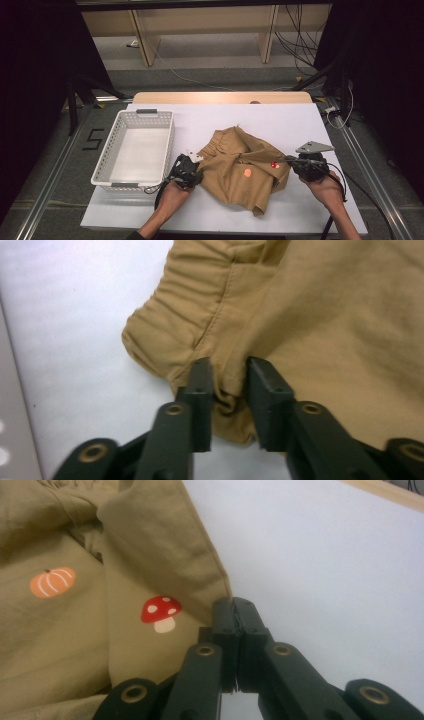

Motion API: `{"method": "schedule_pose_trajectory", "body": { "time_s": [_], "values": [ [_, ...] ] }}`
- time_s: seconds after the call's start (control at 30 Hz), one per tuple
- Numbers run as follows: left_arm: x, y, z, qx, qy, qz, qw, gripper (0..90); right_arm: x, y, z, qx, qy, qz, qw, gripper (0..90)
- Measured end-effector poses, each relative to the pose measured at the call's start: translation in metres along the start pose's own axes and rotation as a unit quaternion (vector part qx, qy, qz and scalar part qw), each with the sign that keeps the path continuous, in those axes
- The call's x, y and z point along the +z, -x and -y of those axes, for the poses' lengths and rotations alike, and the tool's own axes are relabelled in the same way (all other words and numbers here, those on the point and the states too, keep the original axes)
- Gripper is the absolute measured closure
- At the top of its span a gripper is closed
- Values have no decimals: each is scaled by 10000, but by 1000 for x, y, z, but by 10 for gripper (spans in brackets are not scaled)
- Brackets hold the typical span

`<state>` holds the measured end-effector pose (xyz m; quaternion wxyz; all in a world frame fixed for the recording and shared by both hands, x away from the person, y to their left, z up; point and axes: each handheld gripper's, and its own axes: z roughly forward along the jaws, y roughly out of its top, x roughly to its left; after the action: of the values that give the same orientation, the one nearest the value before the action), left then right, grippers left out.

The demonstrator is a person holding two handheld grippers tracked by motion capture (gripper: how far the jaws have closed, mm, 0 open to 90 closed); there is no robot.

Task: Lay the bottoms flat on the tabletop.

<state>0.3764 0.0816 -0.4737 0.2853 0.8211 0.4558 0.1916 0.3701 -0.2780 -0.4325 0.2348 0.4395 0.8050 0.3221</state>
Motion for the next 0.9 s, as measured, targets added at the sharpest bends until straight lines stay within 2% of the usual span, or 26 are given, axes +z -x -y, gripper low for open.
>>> {"method": "schedule_pose_trajectory", "body": {
  "time_s": [0.1,0.13,0.17,0.2,0.23,0.3,0.4,0.43,0.47,0.5,0.57,0.63,0.83,0.9],
  "values": [
    [-15,8,0,40,109,176,9998,539,0,2,2,41,-28,-11,10000,892],
    [-15,8,0,40,109,176,9998,508,0,2,2,41,-28,-11,10000,892],
    [-22,12,4,19,79,304,9995,485,0,3,3,50,-14,-32,10000,889],
    [-22,12,4,19,79,304,9995,465,0,3,3,50,-14,-32,10000,889],
    [-27,13,9,-30,10,414,9991,447,0,4,4,71,-24,-47,10000,881],
    [-29,14,12,-86,1,470,9989,434,0,4,4,81,-28,-58,9999,874],
    [-33,18,15,-164,-10,590,9981,393,0,5,4,141,-19,-87,9999,816],
    [-33,20,16,-151,10,625,9979,372,-1,6,4,186,-4,-79,9998,740],
    [-34,22,16,-120,22,647,9978,372,-1,6,4,186,-4,-79,9998,740],
    [-35,25,16,-88,27,684,9976,351,-1,6,3,271,17,-116,9996,677],
    [-37,31,16,-38,44,762,9971,338,-2,6,3,282,46,-135,9995,656],
    [-39,38,17,40,84,861,9962,325,-3,4,2,265,128,-132,9995,580],
    [-40,46,20,139,40,990,9950,303,-7,-1,-3,295,292,-265,9988,508],
    [-41,50,21,176,40,1114,9936,295,-10,-3,-5,292,375,-374,9982,461]
  ]
}}
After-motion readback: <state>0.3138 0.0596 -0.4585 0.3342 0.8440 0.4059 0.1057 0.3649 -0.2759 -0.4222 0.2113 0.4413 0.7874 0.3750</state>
